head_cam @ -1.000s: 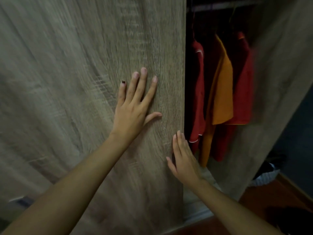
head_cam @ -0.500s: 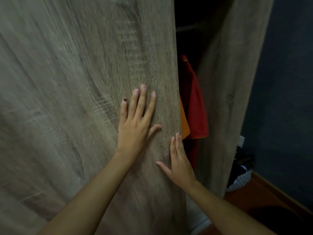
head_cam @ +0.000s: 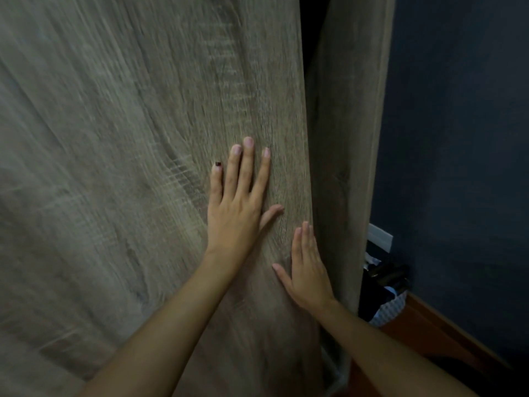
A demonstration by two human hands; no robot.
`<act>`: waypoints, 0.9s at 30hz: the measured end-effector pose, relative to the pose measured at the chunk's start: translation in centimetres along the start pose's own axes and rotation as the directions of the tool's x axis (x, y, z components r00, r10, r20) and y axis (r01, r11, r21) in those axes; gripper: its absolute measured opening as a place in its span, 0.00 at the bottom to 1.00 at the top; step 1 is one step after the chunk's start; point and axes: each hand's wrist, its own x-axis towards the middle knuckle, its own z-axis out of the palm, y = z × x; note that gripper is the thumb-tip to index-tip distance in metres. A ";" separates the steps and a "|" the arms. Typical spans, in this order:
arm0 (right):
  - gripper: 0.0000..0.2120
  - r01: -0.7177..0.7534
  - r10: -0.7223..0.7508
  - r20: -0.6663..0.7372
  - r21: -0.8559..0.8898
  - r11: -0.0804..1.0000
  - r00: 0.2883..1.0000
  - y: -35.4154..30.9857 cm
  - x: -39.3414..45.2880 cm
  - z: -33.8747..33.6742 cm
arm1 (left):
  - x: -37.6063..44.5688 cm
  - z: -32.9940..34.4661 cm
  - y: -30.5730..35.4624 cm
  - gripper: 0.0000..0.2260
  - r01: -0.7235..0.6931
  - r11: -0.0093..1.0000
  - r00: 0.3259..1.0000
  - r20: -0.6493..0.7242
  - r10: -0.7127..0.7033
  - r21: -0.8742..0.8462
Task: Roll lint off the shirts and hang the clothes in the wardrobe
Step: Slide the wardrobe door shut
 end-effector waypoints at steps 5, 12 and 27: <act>0.42 0.003 -0.003 -0.018 -0.004 1.000 1.000 3.5 0.9 -1.0 | 2.1 0.9 3.2 0.40 0.003 1.000 1.000 -0.006 -0.003 -0.016; 0.43 0.013 -0.014 -0.049 -0.003 1.000 0.999 7.1 2.2 -1.7 | 4.2 1.8 6.3 0.40 0.001 1.000 1.000 -0.018 -0.001 -0.022; 0.42 -0.003 0.006 -0.106 0.030 1.000 0.994 10.6 3.3 -2.4 | 6.6 2.9 9.9 0.40 0.003 1.000 0.999 -0.035 -0.004 -0.017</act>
